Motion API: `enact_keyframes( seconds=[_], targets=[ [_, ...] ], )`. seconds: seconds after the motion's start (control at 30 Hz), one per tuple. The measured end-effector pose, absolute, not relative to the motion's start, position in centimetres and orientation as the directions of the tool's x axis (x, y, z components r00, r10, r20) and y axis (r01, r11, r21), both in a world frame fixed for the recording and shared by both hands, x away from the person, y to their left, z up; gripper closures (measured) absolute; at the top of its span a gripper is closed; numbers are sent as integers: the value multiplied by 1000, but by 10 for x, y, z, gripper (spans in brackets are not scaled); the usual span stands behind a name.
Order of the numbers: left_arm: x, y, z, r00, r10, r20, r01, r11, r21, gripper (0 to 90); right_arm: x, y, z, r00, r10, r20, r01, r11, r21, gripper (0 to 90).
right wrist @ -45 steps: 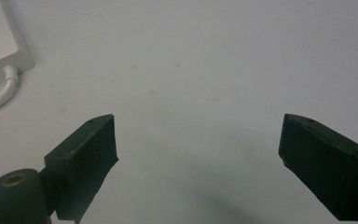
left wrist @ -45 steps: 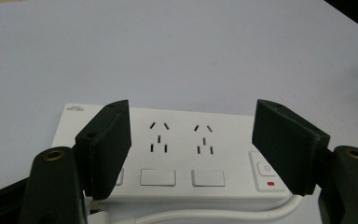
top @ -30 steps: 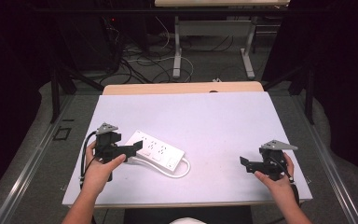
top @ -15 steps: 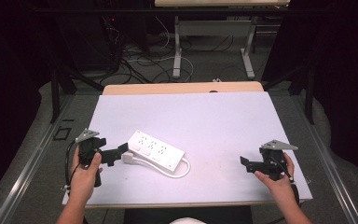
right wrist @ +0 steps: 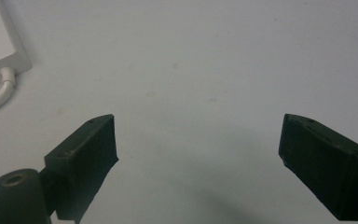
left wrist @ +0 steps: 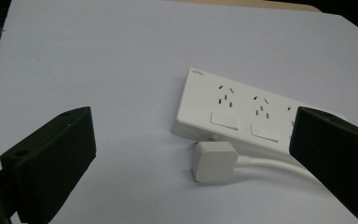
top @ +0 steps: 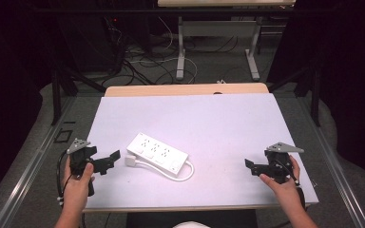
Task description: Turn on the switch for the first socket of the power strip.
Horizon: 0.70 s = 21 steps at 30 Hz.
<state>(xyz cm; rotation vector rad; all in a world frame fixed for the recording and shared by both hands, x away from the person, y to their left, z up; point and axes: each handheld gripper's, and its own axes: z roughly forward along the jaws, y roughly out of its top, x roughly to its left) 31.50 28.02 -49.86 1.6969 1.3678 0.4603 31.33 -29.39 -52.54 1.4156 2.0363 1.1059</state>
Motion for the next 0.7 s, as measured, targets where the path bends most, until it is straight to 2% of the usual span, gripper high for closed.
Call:
enact_keyframes(
  seconds=[0.7],
  targets=[
    [309,308,-528,258,939,-226,588,33,808,6,315,-295,-528,-391,916,93,574,164,802,109]
  ],
)
